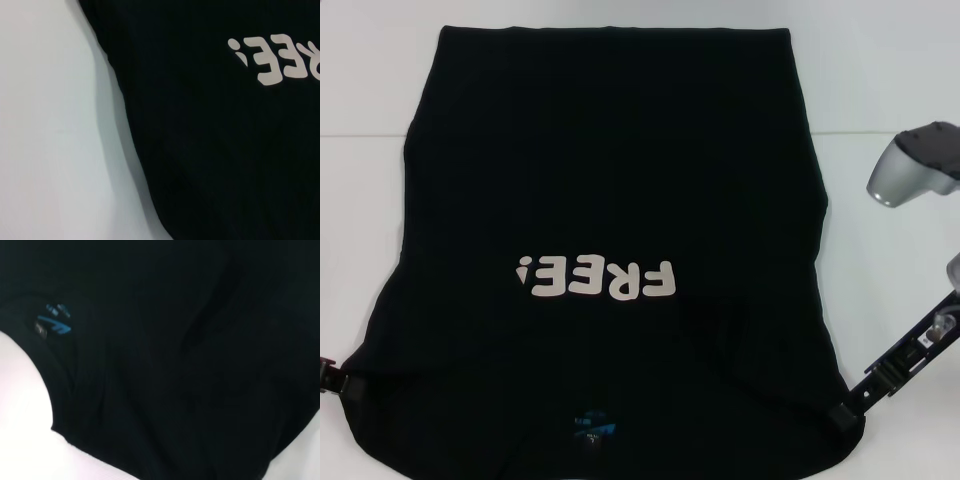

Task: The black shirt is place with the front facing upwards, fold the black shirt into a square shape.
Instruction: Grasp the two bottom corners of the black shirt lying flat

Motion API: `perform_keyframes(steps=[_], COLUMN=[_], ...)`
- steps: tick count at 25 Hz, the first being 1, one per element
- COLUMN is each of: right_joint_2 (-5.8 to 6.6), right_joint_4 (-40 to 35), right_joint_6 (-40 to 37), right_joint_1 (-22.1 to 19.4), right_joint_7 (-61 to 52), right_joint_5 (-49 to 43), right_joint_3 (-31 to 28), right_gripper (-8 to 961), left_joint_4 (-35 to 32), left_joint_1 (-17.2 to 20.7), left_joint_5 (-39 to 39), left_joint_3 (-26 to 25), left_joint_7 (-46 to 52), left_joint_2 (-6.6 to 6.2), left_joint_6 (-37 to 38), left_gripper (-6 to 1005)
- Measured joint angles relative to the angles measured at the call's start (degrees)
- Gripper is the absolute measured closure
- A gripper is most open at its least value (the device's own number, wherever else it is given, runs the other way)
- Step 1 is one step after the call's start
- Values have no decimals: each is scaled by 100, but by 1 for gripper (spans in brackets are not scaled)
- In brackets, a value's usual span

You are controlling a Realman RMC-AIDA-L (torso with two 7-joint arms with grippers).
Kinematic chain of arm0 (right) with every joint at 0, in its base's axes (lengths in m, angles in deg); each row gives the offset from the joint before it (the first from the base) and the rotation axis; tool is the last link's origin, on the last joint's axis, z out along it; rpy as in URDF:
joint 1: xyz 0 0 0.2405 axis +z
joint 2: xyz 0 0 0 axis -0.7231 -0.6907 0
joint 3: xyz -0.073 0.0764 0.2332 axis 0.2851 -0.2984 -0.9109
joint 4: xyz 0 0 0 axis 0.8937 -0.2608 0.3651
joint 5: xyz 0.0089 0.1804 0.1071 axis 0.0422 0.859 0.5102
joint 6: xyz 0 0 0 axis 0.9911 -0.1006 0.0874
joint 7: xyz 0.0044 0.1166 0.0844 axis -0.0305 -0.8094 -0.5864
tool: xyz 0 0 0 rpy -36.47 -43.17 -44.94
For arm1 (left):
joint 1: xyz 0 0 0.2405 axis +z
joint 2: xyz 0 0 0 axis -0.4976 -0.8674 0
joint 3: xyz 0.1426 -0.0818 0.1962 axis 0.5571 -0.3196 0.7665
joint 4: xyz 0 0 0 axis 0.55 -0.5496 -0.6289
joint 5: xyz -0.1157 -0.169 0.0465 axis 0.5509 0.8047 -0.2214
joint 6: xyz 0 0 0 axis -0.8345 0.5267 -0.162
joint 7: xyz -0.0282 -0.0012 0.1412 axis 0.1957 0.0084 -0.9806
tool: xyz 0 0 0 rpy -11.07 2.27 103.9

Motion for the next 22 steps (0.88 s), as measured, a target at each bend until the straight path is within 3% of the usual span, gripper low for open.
perform_keyframes(steps=[10,22], right_joint_2=[1,-15], right_joint_4=[271,418], right_joint_6=[210,363], right_joint_1=[37,64], right_joint_7=[4,-76], right_joint_5=[-24,-7], right_joint_3=[173,557], right_gripper=[155,466], left_joint_4=[2,190], left_joint_1=[-46,-92], left_joint_5=[-3,-2], left_joint_3=[0,-1], left_joint_7=[9,9], left_joint_2=[-4,-68], left_joint_6=[-11,-15], left_gripper=[972,972])
